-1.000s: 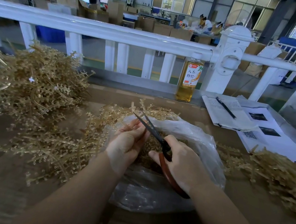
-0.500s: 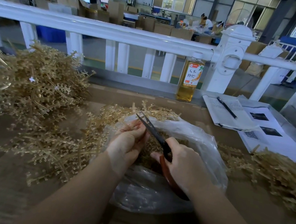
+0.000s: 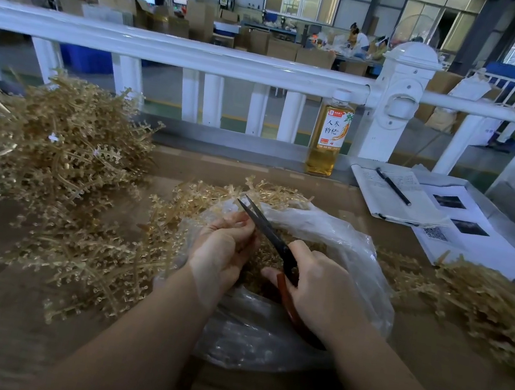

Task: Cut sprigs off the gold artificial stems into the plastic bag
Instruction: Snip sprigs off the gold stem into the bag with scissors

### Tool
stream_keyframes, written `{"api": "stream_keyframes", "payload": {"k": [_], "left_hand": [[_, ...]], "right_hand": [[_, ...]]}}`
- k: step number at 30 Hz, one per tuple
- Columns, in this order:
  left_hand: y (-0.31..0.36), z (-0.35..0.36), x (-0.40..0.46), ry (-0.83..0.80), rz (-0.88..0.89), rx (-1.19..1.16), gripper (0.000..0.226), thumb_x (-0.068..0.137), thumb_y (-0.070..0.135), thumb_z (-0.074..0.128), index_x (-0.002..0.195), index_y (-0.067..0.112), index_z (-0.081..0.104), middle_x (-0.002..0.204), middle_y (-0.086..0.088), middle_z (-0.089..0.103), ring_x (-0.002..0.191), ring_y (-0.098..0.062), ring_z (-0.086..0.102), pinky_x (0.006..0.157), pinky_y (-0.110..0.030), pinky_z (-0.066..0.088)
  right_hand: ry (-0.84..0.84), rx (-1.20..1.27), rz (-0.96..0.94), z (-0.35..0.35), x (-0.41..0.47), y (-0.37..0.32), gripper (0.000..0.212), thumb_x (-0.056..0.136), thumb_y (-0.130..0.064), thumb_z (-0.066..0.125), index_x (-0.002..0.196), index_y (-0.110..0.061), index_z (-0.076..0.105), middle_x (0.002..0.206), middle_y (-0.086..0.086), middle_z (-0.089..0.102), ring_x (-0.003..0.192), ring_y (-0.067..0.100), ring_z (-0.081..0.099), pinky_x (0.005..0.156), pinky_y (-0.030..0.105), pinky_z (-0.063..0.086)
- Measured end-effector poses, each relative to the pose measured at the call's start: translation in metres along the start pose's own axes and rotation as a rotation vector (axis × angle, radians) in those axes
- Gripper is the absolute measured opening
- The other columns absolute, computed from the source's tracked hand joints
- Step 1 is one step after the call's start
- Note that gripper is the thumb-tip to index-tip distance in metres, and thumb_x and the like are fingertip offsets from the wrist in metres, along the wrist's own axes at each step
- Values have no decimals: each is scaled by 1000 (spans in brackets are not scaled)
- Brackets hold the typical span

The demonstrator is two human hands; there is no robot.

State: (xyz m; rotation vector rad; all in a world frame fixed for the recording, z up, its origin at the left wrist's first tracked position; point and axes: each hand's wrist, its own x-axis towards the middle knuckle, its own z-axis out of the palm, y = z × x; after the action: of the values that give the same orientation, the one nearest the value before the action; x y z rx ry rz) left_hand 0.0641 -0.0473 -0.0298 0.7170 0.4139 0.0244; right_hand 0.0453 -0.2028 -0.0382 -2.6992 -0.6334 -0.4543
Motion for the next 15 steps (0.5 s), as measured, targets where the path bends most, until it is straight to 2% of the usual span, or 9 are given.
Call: {"api": "stream_keyframes", "payload": {"k": [4,8,15], "left_hand": [[0,-1,-1,-35,0,2,21,86,-10,54,87,9,63,80,-4,68,66,-12,66,52,-19,54],[-1,-2,-2,-75,25,22,21,86,-10,53,86,9,62,81,-4,64,68,-12,64,55,-19,54],[-3,-2,-4,-84,62,8,23,88,-11,50,86,9,62,79,-3,63,65,-11,65,62,-21,54]], "right_hand": [[19,5,0,3,-1,1,46,88,-65,43,111,-26,49,88,-2,61,81,16,59,73,31,52],[37,-10,-6,3,0,0,42,88,-64,44,108,-27,47,85,-4,59,79,15,57,70,27,49],[29,-12,-11,1,-2,-2,49,87,-66,41,115,-27,50,93,-3,62,89,16,59,78,30,51]]}}
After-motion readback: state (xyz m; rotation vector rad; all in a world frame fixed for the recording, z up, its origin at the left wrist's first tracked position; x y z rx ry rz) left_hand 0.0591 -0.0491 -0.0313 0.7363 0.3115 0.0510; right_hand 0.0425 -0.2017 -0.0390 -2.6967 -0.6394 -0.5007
